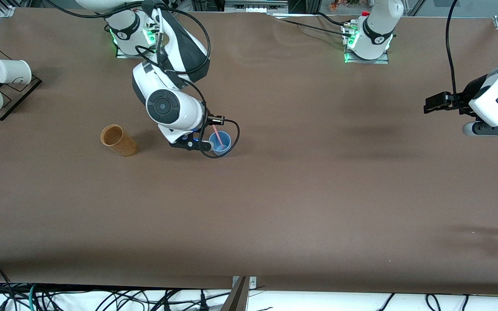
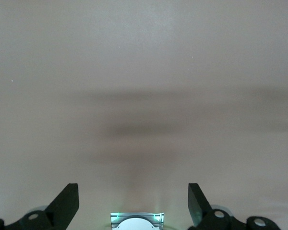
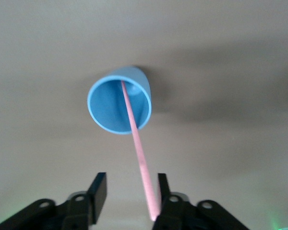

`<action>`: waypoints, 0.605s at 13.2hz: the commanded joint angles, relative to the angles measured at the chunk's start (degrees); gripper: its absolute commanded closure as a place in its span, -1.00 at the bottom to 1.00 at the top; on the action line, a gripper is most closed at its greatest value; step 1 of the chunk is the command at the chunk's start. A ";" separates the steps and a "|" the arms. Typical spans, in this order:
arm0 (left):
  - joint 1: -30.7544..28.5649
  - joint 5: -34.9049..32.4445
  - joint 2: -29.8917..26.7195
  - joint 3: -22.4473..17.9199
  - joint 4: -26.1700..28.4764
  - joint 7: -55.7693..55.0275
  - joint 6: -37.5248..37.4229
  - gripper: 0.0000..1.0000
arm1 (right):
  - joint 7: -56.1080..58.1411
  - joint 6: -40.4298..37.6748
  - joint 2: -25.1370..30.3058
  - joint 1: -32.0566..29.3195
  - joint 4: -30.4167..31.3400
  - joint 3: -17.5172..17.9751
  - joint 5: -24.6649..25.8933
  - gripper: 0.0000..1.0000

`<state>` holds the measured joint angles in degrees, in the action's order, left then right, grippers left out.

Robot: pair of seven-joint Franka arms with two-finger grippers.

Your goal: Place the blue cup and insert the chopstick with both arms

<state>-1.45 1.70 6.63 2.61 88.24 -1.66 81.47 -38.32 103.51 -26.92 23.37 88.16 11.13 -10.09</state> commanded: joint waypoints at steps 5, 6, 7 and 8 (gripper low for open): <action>-0.22 -0.82 0.14 0.20 -0.43 1.23 0.27 -1.00 | 10.24 -7.60 7.22 0.18 -5.37 -15.13 1.12 -1.00; -0.22 -0.82 0.14 0.20 -0.43 1.23 0.27 -1.00 | 14.46 -8.84 8.62 0.27 -5.28 -18.04 1.03 -1.00; -0.22 -0.82 0.14 0.20 -0.43 1.23 0.27 -1.00 | 19.11 -8.85 10.12 -0.33 -5.19 -18.77 1.29 -1.00; -0.22 -0.82 0.14 0.20 -0.43 1.23 0.27 -1.00 | 22.81 -8.76 11.26 -3.30 -5.02 -18.69 1.91 -1.00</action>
<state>-1.45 1.70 6.65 2.61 88.23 -1.66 81.48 -21.32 95.60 -18.61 22.47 82.34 -7.22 -9.07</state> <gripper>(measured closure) 0.000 0.000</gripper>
